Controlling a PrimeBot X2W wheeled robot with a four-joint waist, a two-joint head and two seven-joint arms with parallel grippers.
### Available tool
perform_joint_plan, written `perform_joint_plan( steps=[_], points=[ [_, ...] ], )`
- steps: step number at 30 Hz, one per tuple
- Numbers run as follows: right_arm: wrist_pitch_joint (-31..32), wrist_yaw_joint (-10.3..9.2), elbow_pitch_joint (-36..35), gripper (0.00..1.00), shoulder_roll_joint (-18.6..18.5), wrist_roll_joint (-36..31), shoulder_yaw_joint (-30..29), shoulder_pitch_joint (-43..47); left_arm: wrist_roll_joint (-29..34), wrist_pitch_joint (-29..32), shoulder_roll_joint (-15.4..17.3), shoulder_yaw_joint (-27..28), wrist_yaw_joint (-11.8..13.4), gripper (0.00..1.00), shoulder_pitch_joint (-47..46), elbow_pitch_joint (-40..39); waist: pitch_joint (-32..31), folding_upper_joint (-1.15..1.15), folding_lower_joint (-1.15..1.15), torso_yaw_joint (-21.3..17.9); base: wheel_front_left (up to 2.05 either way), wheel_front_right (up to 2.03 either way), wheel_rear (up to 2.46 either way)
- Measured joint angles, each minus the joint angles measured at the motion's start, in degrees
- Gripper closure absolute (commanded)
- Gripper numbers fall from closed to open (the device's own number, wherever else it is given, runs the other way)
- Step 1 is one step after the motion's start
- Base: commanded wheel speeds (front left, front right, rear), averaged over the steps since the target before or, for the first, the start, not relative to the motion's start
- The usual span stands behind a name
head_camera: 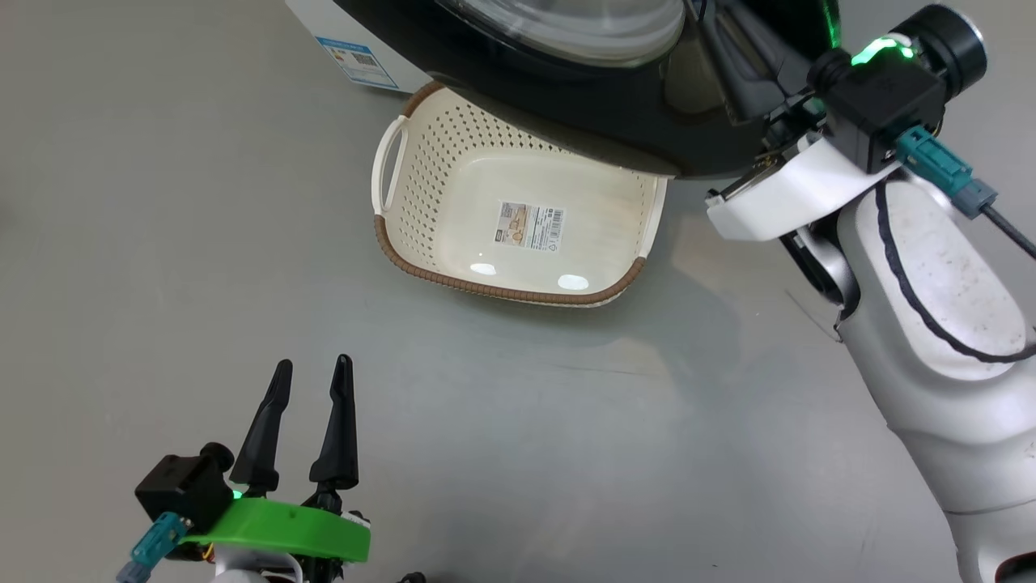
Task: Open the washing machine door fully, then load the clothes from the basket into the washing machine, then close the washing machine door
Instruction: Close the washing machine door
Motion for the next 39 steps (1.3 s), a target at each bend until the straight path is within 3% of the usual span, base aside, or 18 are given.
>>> perform_joint_plan(
  steps=[11, 24, 34, 39],
  points=[
    [0.00, 0.08, 1.09, 1.00, -4.42, -0.96, -2.87, -6.32, -2.25, 0.00, -0.32, -2.55, -0.49, 0.00, -3.52, -0.42, 4.88, 0.00, 0.00, 1.03, 0.00, 0.00, 0.00],
    [-0.01, 0.08, 6.99, 1.00, -9.60, -1.69, -6.34, -14.11, -2.85, -0.16, -0.54, -3.88, -0.56, 0.00, -4.54, 0.41, 5.38, 0.00, 0.00, 4.98, 0.00, 0.00, 0.00],
    [-0.08, 0.43, 7.20, 1.00, -8.75, -2.05, -7.26, -14.91, -3.20, -0.16, -0.56, -2.79, -0.51, 0.00, -4.53, 0.42, 3.94, 0.00, 0.00, 4.56, 0.00, 0.00, 0.00],
    [-0.07, -0.02, 4.57, 1.00, -5.75, -1.04, -6.97, -9.16, -3.18, -0.16, -0.57, -1.47, -0.49, 0.00, -4.60, 0.53, 2.67, 0.00, 0.01, 3.25, 0.00, 0.00, 0.00]
  ],
)
